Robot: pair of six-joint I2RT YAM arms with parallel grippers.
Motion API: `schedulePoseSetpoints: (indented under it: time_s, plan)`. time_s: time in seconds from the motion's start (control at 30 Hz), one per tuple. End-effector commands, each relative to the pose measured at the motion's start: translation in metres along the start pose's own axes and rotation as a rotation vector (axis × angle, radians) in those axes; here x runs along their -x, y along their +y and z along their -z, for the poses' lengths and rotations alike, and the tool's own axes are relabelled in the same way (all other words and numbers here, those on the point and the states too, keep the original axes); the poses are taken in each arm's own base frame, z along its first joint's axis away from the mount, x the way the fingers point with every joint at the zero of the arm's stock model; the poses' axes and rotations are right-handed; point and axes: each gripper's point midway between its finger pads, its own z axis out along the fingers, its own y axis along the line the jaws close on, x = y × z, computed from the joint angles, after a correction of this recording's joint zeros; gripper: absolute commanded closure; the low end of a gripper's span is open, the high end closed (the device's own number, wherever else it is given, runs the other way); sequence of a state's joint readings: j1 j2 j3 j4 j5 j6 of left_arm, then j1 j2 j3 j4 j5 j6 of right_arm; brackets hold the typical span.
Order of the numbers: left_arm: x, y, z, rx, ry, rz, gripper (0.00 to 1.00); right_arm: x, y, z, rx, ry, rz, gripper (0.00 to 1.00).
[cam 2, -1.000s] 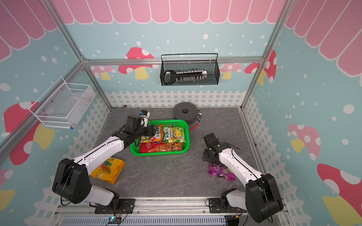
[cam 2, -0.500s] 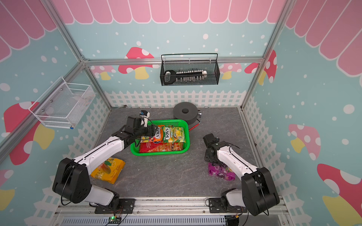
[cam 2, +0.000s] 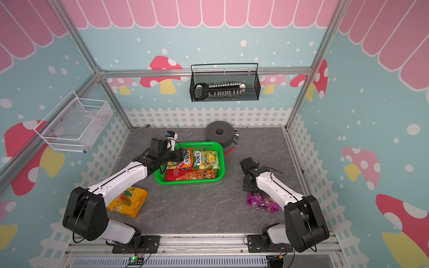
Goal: Put the candies in the basket
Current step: Pick up the candy at the center of the board.
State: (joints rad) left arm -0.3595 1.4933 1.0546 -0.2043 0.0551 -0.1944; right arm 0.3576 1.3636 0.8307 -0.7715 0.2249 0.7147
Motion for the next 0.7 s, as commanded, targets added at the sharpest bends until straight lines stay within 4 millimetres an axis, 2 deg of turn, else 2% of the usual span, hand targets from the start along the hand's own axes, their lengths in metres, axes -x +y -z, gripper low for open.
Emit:
schedulePoseSetpoints:
  time_s: [0.0,0.2,0.4,0.67]
  plan:
    - [-0.005,0.004,-0.004,0.017,0.009,0.004,0.28,0.018,0.003,0.02,0.03,-0.058,-0.006,1.0]
    - [-0.006,0.003,-0.005,0.009,0.015,0.008,0.28,0.047,0.025,0.064,0.189,-0.184,0.024,1.0]
    - [-0.007,0.003,-0.006,0.015,0.018,0.007,0.28,0.064,0.047,0.091,0.313,-0.232,0.039,1.0]
    - [-0.007,0.011,-0.005,0.058,0.023,0.004,0.28,0.102,0.081,0.146,0.497,-0.356,0.076,1.0]
